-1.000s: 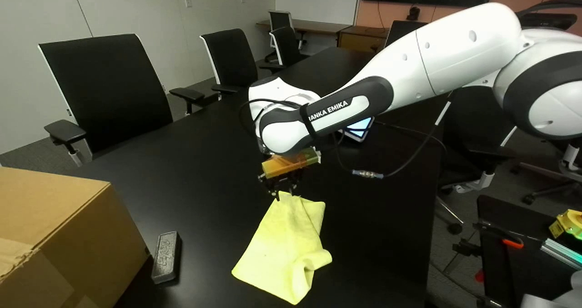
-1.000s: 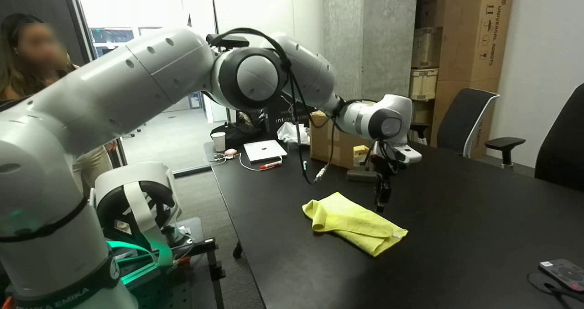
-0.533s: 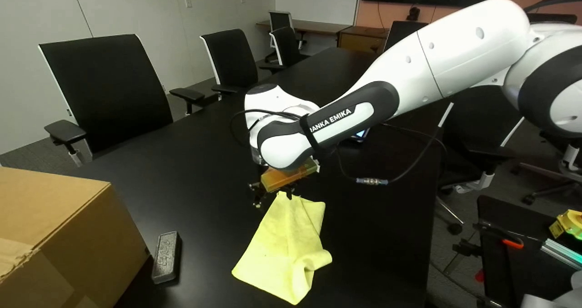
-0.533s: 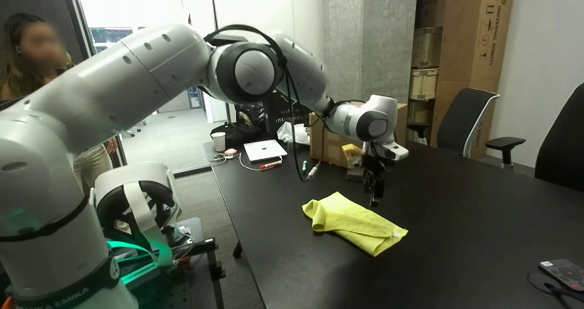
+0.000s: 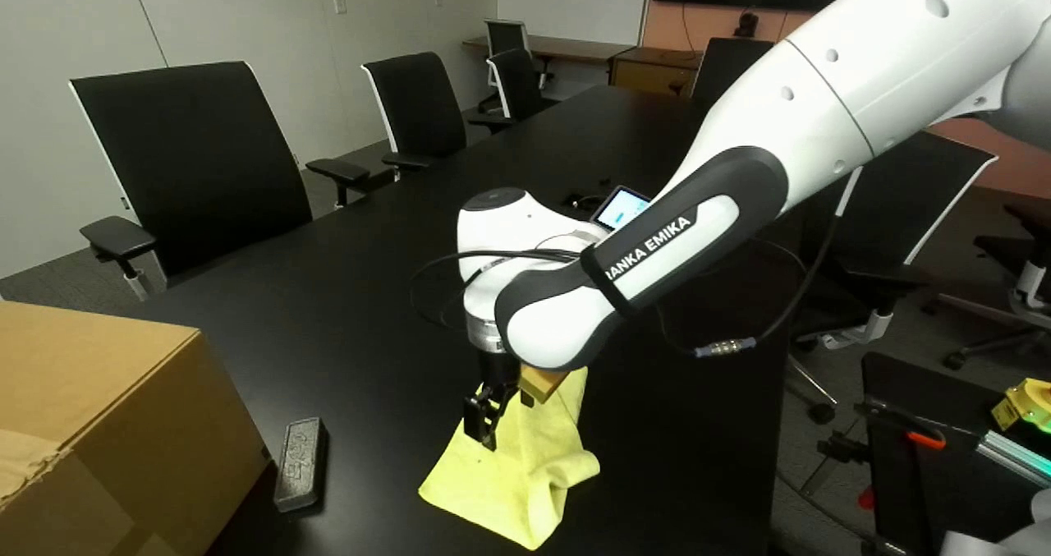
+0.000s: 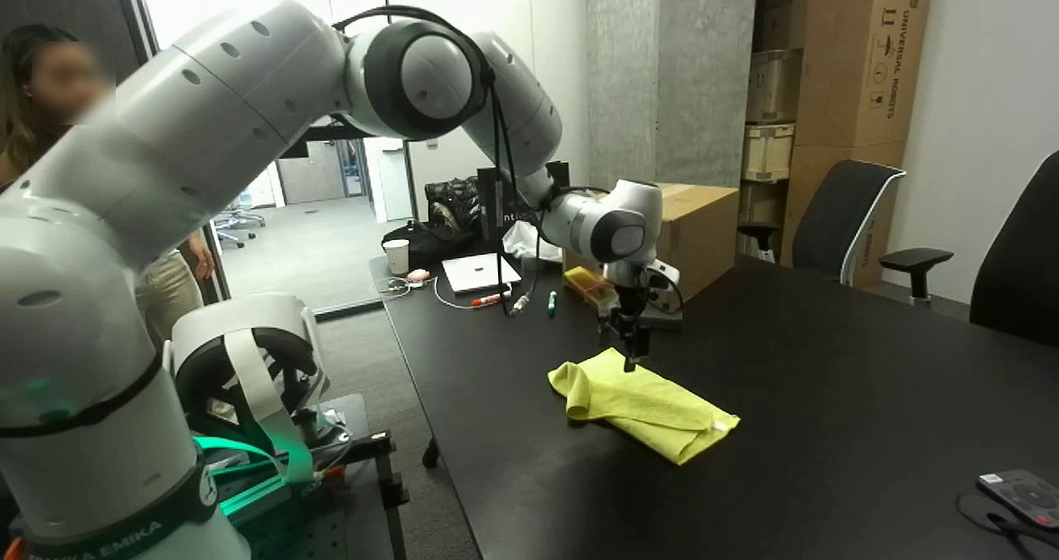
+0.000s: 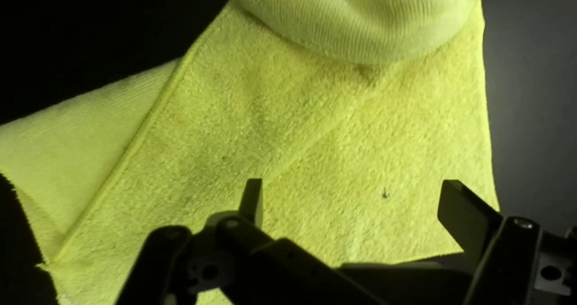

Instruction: Fold the towel on the table

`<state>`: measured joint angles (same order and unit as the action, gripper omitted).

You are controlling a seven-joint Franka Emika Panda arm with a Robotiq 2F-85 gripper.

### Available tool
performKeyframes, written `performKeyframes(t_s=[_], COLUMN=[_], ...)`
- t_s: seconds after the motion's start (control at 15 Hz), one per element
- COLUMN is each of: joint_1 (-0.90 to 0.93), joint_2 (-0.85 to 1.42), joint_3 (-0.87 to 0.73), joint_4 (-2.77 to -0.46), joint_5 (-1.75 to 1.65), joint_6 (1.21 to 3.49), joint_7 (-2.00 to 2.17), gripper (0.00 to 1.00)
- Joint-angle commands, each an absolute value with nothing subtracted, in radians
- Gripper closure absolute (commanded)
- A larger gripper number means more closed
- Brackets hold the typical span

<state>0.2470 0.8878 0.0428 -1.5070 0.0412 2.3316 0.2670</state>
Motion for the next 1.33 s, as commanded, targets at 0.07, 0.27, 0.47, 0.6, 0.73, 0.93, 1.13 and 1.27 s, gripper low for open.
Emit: performKeyframes(t_s=[0.07, 0.27, 0.47, 0.6, 0.73, 0.93, 1.13, 1.27], joint_1=[0.206, 0.188, 0.184, 0.189, 0.196, 0.198, 0.199, 0.203], joint_2=[0.726, 0.686, 0.660, 0.661, 0.672, 0.679, 0.684, 0.689], joint_3=[0.112, 0.148, 0.163, 0.161, 0.154, 0.146, 0.139, 0.128], joint_4=[-1.778, -1.859, -1.910, -1.929, -1.937, -1.955, -1.963, -1.962], joint_5=[0.027, 0.018, -0.001, -0.034, -0.067, -0.097, -0.111, -0.124], joint_6=[2.468, 2.499, 2.507, 2.530, 2.545, 2.555, 2.566, 2.579], joint_7=[0.055, -0.063, -0.144, -0.178, -0.190, -0.180, -0.169, -0.158], gripper=[0.00, 0.00, 0.00, 0.00, 0.00, 0.00, 0.00, 0.00])
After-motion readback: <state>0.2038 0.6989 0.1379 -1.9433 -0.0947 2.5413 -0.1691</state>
